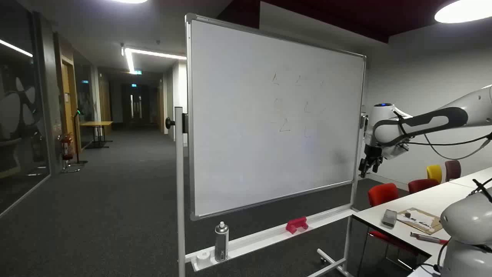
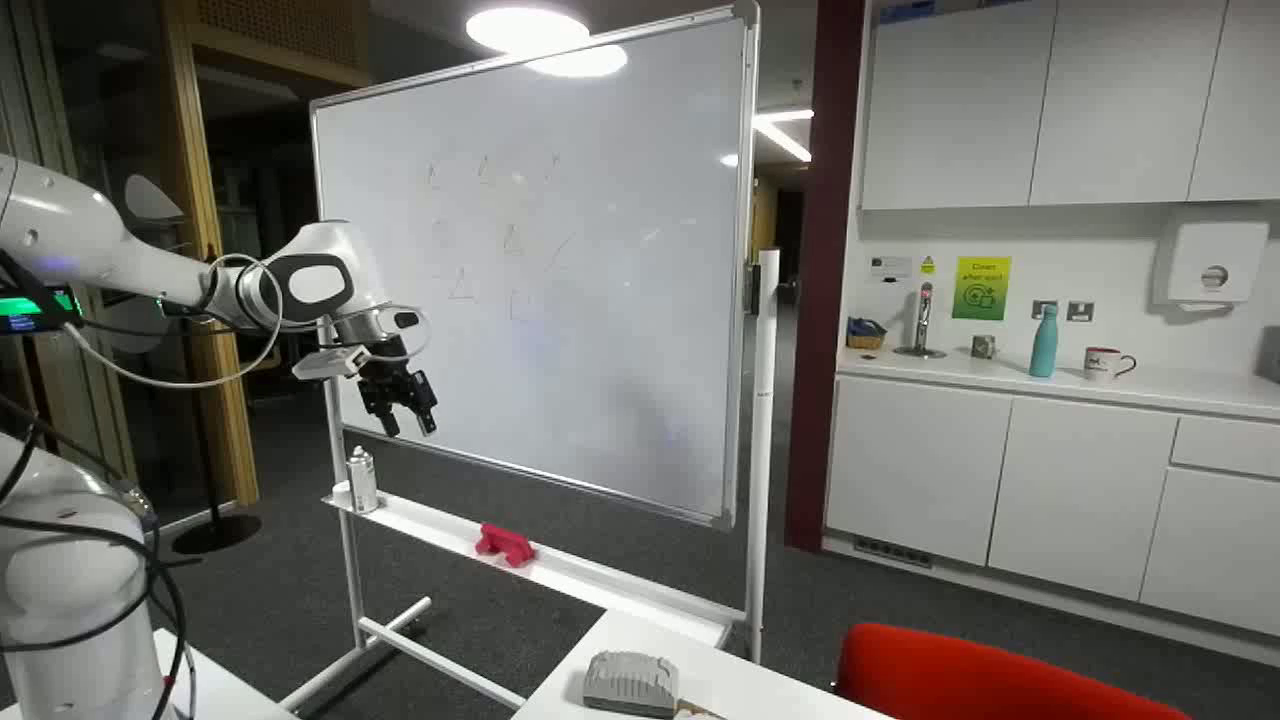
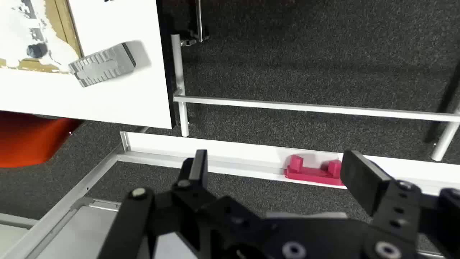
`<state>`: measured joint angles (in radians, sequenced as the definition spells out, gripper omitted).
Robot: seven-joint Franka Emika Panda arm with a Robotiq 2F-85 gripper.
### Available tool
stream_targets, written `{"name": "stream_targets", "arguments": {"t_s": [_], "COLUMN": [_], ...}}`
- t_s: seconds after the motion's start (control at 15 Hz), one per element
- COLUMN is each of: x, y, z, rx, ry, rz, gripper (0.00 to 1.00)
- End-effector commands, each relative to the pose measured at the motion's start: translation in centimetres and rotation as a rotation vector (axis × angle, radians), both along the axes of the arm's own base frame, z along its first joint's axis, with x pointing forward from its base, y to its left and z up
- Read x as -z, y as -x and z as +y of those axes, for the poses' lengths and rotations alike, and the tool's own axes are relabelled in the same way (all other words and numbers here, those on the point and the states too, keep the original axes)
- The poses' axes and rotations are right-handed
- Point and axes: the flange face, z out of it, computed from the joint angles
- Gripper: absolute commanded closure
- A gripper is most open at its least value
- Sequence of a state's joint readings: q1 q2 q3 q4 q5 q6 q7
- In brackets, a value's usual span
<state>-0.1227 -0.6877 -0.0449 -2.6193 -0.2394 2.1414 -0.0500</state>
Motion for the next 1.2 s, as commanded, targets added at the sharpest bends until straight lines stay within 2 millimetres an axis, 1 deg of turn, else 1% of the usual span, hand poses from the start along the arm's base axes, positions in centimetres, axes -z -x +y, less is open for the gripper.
{"name": "stream_targets", "arguments": {"t_s": [0.0,0.33,0.47,0.6,0.73,0.87,1.13], "x": [-0.1,-0.1,-0.2,-0.1,0.0,0.1,0.5], "y": [0.0,0.0,0.0,0.1,0.2,0.5,0.4], "z": [0.0,0.0,-0.3,-1.3,-3.6,-6.5,-13.1], "rx": [0.000,0.000,0.054,0.130,0.198,0.270,0.450], "ry": [0.000,0.000,-0.077,-0.196,-0.285,-0.374,-0.544], "rz": [0.001,0.001,-0.027,-0.032,-0.051,-0.065,-0.075], "gripper": [0.00,0.00,0.00,0.00,0.00,0.00,0.00]}}
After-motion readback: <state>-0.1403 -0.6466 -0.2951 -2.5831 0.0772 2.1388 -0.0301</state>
